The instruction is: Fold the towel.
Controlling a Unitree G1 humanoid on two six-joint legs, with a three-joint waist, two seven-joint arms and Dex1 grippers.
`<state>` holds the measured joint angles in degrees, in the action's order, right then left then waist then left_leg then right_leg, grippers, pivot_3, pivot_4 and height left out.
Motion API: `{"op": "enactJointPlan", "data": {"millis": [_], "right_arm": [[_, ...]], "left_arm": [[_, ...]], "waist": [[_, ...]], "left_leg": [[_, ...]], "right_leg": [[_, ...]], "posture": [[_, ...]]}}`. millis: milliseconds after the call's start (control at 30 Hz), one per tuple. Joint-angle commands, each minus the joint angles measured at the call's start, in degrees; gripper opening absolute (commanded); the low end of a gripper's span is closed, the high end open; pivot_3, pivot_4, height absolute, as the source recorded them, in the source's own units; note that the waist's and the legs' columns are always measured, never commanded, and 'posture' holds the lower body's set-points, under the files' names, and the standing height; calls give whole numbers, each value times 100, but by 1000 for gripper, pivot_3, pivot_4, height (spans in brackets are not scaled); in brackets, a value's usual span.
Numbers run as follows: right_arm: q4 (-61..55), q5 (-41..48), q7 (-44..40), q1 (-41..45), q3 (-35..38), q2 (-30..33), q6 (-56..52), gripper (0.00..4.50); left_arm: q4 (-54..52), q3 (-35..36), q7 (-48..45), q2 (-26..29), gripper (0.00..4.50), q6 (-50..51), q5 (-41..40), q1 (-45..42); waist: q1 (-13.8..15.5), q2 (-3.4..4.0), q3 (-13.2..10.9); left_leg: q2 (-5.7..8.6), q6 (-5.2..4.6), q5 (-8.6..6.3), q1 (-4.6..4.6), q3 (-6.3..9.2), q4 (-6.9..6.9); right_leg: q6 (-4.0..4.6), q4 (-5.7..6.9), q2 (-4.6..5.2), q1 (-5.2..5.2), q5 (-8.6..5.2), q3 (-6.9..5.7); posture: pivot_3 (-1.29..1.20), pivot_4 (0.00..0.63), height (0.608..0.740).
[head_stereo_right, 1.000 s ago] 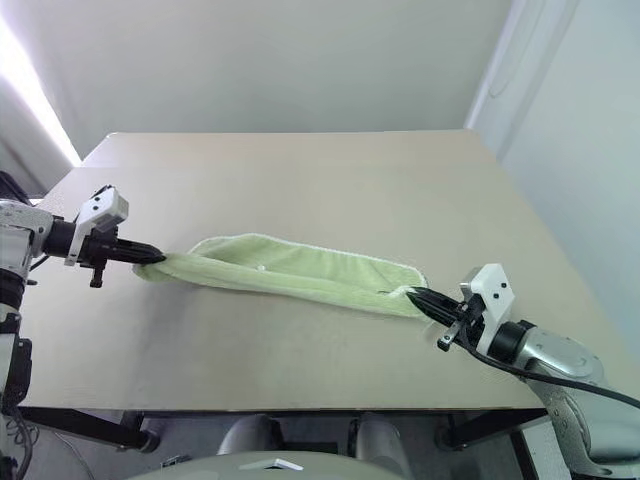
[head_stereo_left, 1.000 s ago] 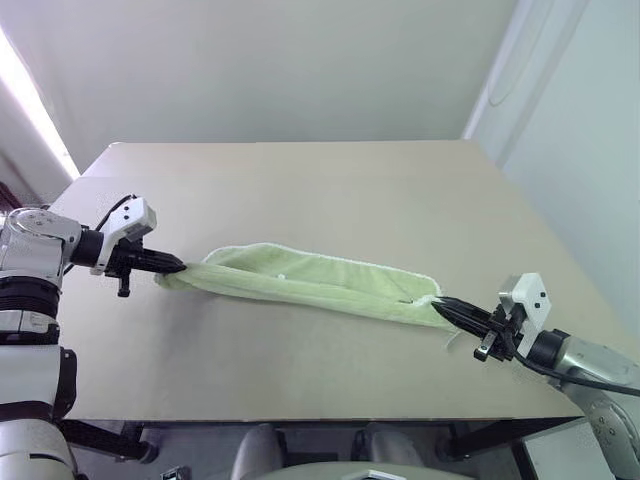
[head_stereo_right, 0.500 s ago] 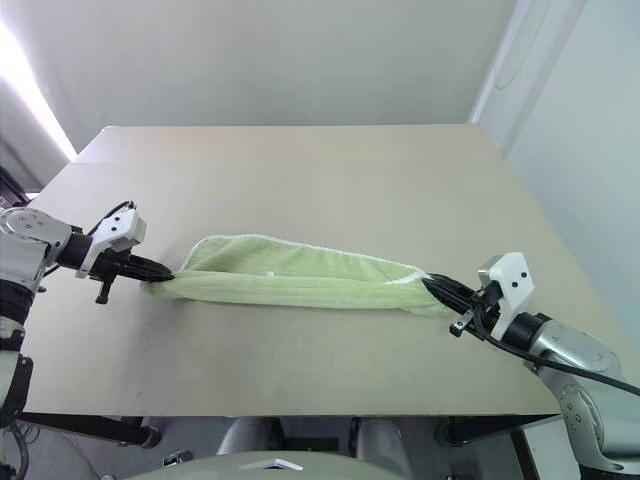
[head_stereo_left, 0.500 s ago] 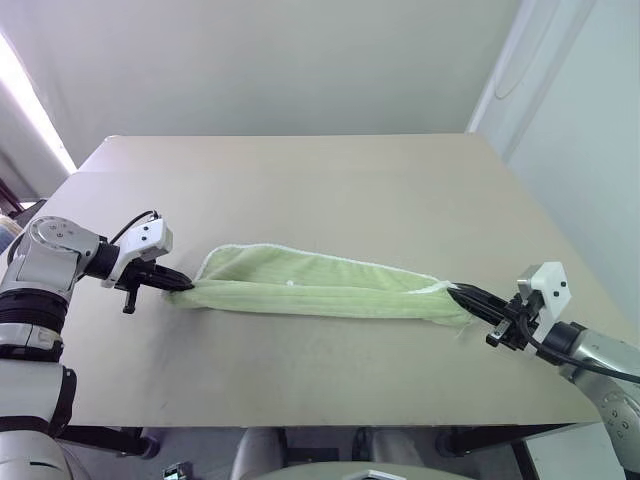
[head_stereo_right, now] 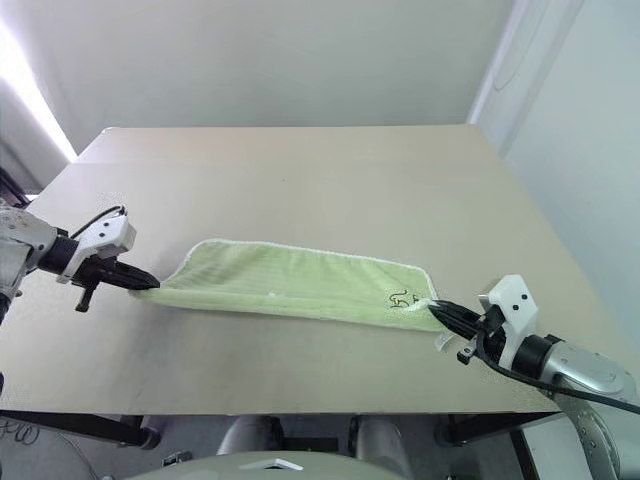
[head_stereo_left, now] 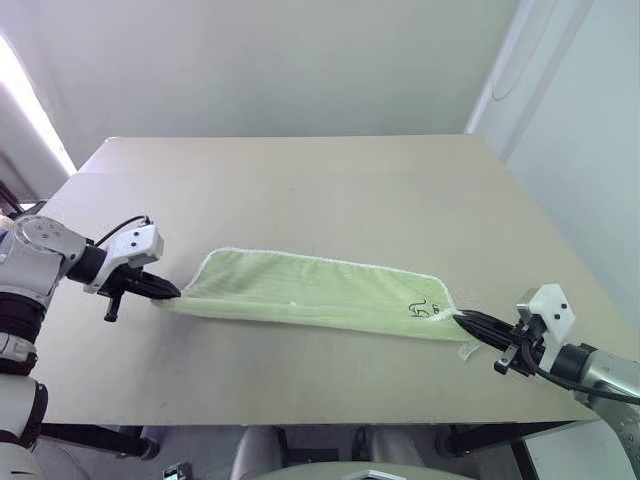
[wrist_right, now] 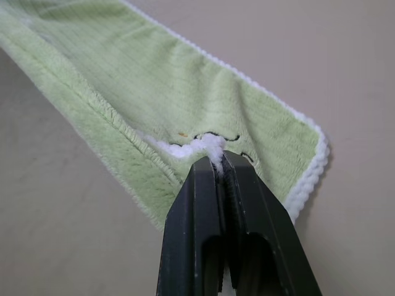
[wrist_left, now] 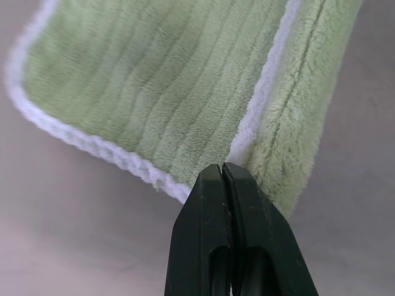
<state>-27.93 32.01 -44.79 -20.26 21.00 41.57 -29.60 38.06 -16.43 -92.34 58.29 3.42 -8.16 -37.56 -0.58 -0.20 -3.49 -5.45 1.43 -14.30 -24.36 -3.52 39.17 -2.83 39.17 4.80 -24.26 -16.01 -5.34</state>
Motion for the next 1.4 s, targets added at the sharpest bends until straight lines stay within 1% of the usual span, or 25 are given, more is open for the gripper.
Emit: {"op": "enactJointPlan", "data": {"millis": [33, 100, 233, 333, 433, 500, 600, 767, 867, 933, 1067, 1400], "right_arm": [[-7, -58, 228, 251, 126, -55, 57, 50], [62, -119, 406, 418, 86, -111, 32, 50], [206, -116, 718, 809, 57, -276, -39, 50], [237, -167, 862, 975, 6, -329, -79, 50], [530, -390, 1333, 1353, -62, -472, -163, 50], [604, -386, 1413, 1431, -30, -550, -182, 50], [344, -150, 1243, 1203, 112, -596, -176, 50], [310, -116, 1198, 1025, 154, -580, -136, 50], [306, -115, 1196, 1054, 94, -605, -133, 50], [308, -127, 1217, 1080, 47, -639, -124, 50], [311, -176, 1226, 1099, -44, -699, -95, 50], [381, -210, 1310, 1294, -107, -739, -81, 50]], "left_arm": [[-6, 240, 43, -234, 0, 198, -13, -262], [162, 236, 72, -378, 0, 153, 96, -370], [862, 352, 489, -890, 0, 161, 205, -894], [1220, 413, 587, -1068, 0, 88, 320, -1168], [1610, 396, 720, -1210, 0, -58, 491, -1380], [1726, 391, 665, -1232, 0, -107, 565, -1431], [1729, 432, 403, -1116, 0, -41, 574, -1466], [1748, 538, 258, -1030, 0, 7, 600, -1471], [1634, 574, 85, -1035, 0, 171, 594, -1392], [1409, 449, -2, -969, 0, 359, 459, -1264], [1242, 561, -16, -971, 0, 597, 408, -1172], [1310, 757, 133, -1098, 0, 960, 453, -1310]], "waist": [[13, 0, 0], [8, -2, 0], [2, -2, 0], [-7, -3, 1], [-38, -4, 1], [-32, -3, 1], [-17, -4, 1], [-15, -4, 1], [-16, -4, 1], [-17, -4, 1], [-19, -4, 1], [-22, -4, 1]], "left_leg": [[0, 0, 0, 0, 1, 0], [0, 0, 0, 0, 1, 2], [0, -2, 2, -4, 3, 2], [1, -2, 3, -12, 0, 3], [1, -3, 3, -12, 0, 2], [1, -3, 3, -11, -5, 1], [0, -2, 3, -11, -4, -2], [0, -2, 3, -15, -10, 0], [0, -2, 3, -7, -8, 3], [0, -2, 3, -7, -4, 3], [0, -2, 3, -8, -3, 2], [0, -2, 3, -8, -4, 3]], "right_leg": [[0, 0, 0, 1, 0, 0], [1, 0, -2, 1, 3, -1], [2, 0, -7, 3, 3, 0], [1, 1, -10, 14, 4, 4], [1, 2, -15, 10, 5, 9], [0, 4, -15, 7, 5, 14], [2, 5, -17, 4, 4, 14], [1, 4, -14, 2, 5, 18], [2, 5, -15, 7, 7, 18], [5, 7, -16, 6, 9, 18], [6, 8, -17, 5, 9, 18], [6, 9, -17, 4, 9, 19]], "posture": [[0, 0, 683], [0, 0, 683], [0, 0, 683], [0, 0, 683], [0, 0, 683], [0, 0, 683], [0, 0, 683], [0, 0, 683], [0, 0, 683], [0, 0, 683], [0, 0, 683], [0, 0, 683]]}}
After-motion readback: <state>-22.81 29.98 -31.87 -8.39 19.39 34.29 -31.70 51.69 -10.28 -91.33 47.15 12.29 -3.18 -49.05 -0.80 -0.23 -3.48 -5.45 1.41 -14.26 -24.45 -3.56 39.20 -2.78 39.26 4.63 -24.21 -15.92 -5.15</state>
